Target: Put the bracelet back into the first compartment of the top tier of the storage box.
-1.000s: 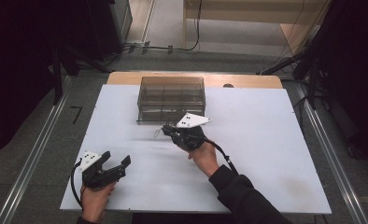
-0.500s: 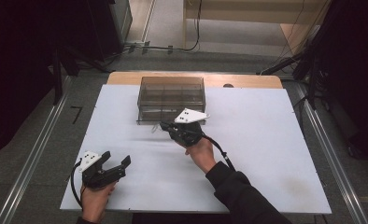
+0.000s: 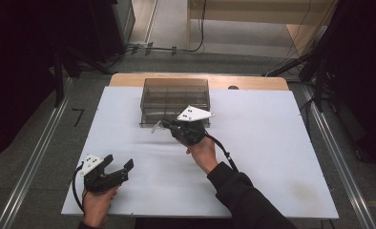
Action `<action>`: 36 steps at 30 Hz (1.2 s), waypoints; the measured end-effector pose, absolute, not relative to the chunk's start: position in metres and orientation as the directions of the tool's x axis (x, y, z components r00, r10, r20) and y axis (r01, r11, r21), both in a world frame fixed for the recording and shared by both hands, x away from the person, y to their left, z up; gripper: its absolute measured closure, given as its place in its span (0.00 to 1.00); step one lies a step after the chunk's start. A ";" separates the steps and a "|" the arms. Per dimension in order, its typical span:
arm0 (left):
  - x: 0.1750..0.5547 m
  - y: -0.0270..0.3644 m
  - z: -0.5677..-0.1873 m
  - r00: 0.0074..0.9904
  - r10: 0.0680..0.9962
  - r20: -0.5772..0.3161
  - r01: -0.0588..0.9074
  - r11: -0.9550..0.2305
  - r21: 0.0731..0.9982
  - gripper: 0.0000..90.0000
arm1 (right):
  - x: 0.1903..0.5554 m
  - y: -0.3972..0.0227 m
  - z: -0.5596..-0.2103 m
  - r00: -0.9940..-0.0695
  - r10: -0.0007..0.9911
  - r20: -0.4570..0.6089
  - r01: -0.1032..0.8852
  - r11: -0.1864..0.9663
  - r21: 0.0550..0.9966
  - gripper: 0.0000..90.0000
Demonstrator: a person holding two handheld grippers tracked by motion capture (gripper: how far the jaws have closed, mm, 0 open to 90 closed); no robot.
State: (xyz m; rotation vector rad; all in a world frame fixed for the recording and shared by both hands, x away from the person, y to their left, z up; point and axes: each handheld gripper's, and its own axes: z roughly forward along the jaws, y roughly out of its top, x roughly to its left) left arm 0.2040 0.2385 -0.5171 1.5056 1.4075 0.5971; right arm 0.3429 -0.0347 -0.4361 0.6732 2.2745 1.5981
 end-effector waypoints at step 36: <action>0.204 0.239 -0.517 0.220 0.942 -0.254 0.476 0.124 0.871 0.17 | 0.360 -0.015 -0.438 -0.794 0.608 0.029 0.227 0.251 0.941 0.92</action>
